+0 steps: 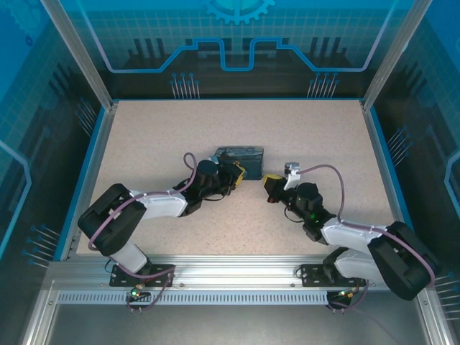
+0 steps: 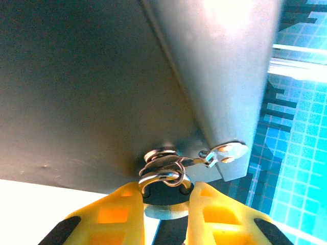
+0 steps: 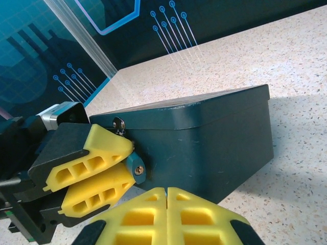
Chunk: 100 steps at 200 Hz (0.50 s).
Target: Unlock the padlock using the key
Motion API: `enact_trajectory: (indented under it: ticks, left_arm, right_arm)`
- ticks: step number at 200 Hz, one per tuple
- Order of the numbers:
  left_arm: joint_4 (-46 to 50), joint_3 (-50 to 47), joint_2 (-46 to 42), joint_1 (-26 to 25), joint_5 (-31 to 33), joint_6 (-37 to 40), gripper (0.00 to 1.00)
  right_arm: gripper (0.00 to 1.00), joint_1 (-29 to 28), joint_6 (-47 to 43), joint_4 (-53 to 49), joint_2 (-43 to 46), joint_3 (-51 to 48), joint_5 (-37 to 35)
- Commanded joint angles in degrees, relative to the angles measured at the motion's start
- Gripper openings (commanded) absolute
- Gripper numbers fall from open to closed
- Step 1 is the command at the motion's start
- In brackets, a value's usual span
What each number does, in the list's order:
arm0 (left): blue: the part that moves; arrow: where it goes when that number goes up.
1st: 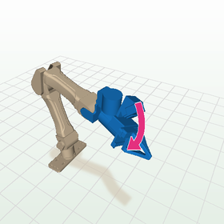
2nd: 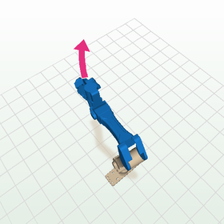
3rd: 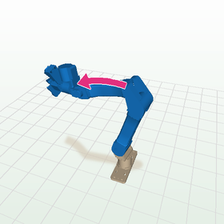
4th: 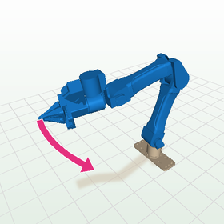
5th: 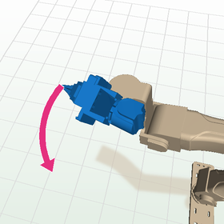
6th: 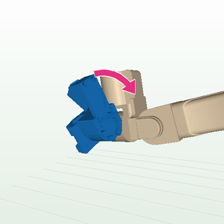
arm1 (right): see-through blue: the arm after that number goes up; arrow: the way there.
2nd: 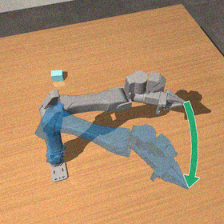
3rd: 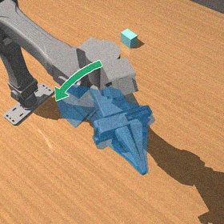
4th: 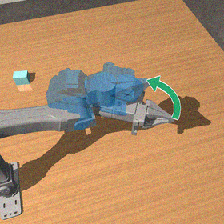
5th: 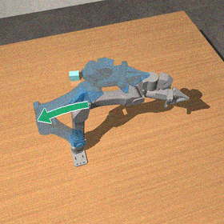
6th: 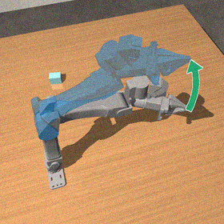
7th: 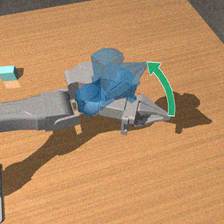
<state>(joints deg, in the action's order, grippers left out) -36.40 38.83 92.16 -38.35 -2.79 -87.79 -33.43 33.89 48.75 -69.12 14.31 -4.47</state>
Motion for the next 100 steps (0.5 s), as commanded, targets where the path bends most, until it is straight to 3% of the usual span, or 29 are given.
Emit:
enact_trajectory:
  ticks: [1,100]
  left_arm:
    - [-5.8,1.8,0.5,-0.5,0.8,-1.9,0.00]
    - [-7.7,1.5,1.0,-0.5,0.8,-4.9,0.00]
  right_arm:
    - [0.00,-1.0,0.8,6.0,-2.4,2.3,-2.7]
    - [0.00,-2.6,3.2,15.4,-14.8,5.8,-2.0]
